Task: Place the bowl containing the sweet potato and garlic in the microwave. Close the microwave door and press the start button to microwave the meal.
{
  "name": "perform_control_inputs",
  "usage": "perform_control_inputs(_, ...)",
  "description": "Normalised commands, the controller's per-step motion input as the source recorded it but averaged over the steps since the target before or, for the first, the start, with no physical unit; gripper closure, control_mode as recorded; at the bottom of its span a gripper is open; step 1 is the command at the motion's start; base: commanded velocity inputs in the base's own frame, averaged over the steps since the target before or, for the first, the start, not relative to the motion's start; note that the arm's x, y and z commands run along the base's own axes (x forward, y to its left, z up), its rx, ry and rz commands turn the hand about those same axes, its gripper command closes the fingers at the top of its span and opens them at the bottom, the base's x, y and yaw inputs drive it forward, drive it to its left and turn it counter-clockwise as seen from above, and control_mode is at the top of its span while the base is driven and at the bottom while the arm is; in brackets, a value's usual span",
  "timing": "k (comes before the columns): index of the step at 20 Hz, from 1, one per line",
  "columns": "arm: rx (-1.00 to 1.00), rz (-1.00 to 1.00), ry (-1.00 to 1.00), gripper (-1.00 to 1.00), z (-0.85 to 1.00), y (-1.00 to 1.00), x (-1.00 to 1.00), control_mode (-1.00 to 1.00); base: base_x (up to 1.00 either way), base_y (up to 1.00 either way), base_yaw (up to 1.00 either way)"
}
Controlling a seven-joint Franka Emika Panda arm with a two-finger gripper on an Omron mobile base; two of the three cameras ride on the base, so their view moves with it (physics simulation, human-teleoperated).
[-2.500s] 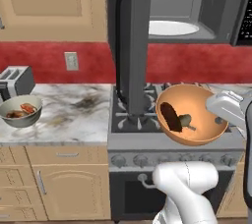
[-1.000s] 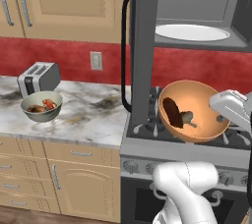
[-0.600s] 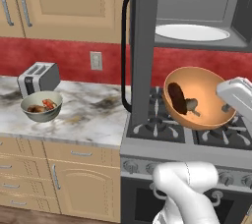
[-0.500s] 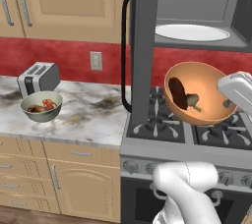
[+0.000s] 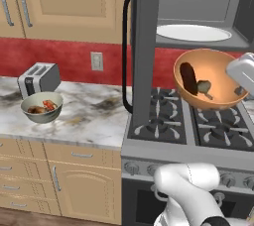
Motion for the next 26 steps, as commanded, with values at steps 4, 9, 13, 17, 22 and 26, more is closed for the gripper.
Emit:
perform_control_inputs(4,0.0,-0.24,-0.03,1.0,0.13,-0.02,0.0,-1.0,0.0,0.0,0.0)
perform_control_inputs(9,0.0,-0.22,-0.07,1.0,0.19,-0.01,0.0,-1.0,0.0,0.0,0.0)
perform_control_inputs(13,0.05,-0.19,-0.06,1.0,0.36,-0.16,0.12,-1.0,0.0,0.0,0.0)
perform_control_inputs(17,0.09,-0.15,0.0,1.0,0.47,-0.25,0.17,-1.0,0.0,0.0,0.0)
perform_control_inputs(22,0.06,-0.06,0.0,1.0,0.35,-0.16,0.17,-1.0,0.0,0.0,0.0)
perform_control_inputs(26,0.04,0.0,0.02,1.0,0.02,-0.1,0.3,-1.0,0.0,0.0,0.0)
